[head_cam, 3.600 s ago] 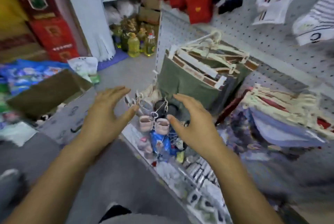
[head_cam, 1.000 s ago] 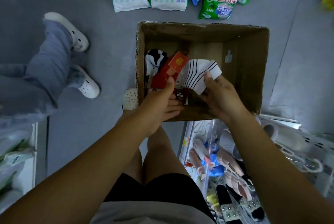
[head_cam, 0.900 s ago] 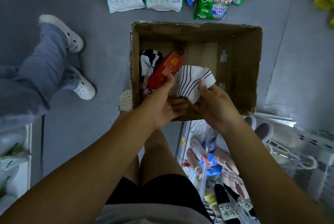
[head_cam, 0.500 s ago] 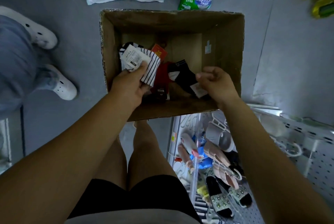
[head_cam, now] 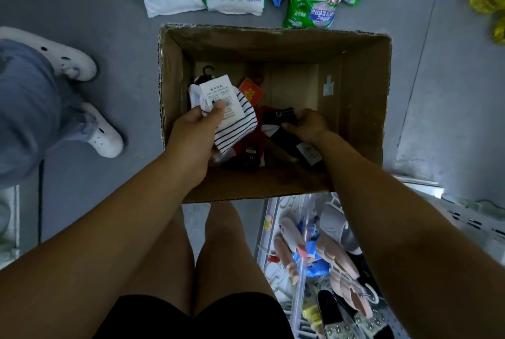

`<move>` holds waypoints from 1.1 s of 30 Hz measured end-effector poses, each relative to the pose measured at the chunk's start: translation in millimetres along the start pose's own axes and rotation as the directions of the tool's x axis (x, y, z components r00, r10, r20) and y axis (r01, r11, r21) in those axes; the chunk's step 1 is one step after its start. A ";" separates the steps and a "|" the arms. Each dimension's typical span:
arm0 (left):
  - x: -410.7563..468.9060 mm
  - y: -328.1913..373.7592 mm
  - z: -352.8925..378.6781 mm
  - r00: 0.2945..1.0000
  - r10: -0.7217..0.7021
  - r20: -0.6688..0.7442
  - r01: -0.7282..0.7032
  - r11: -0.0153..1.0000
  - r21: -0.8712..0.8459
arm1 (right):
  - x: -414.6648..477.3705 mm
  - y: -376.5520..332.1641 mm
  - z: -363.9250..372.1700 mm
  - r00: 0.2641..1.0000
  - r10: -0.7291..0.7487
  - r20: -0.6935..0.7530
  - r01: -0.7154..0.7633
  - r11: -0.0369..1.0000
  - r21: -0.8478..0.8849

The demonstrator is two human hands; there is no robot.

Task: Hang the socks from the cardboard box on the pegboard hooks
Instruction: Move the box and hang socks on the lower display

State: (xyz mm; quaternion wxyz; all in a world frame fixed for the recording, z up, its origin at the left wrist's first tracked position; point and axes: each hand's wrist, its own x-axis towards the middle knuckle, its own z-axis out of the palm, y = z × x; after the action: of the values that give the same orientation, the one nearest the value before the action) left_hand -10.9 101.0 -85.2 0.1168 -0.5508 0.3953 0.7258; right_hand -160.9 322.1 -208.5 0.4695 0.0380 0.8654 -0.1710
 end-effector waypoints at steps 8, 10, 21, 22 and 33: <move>-23.3 8.5 1.6 0.994 0.108 0.010 -0.109 0.983 0.145 | -60.5 -12.5 -25.9 0.995 -0.097 0.005 0.095 0.979 0.180; -34.1 15.7 1.9 0.989 0.149 0.021 -0.151 0.976 0.158 | -90.6 -19.4 -40.1 0.988 -0.150 -0.038 0.154 0.965 0.214; -118.3 92.6 6.0 0.858 0.462 0.226 -0.513 0.793 0.329 | -288.5 -72.2 -106.7 0.899 -0.033 -0.437 0.394 0.495 0.774; -127.6 102.7 8.3 0.842 0.464 0.275 -0.537 0.770 0.345 | -307.1 -77.3 -109.3 0.904 0.000 -0.427 0.395 0.377 0.838; -241.9 127.1 22.0 0.625 -0.077 0.777 -0.401 0.823 0.404 | -441.6 -96.3 -57.2 0.848 0.369 -0.381 0.491 -0.273 0.827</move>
State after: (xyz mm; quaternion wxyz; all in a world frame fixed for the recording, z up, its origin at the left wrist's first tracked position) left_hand -14.8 96.9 188.9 0.3539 -0.0945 0.5461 0.7534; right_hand 17.3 292.5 209.8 -0.0206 0.3912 0.4592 -0.7973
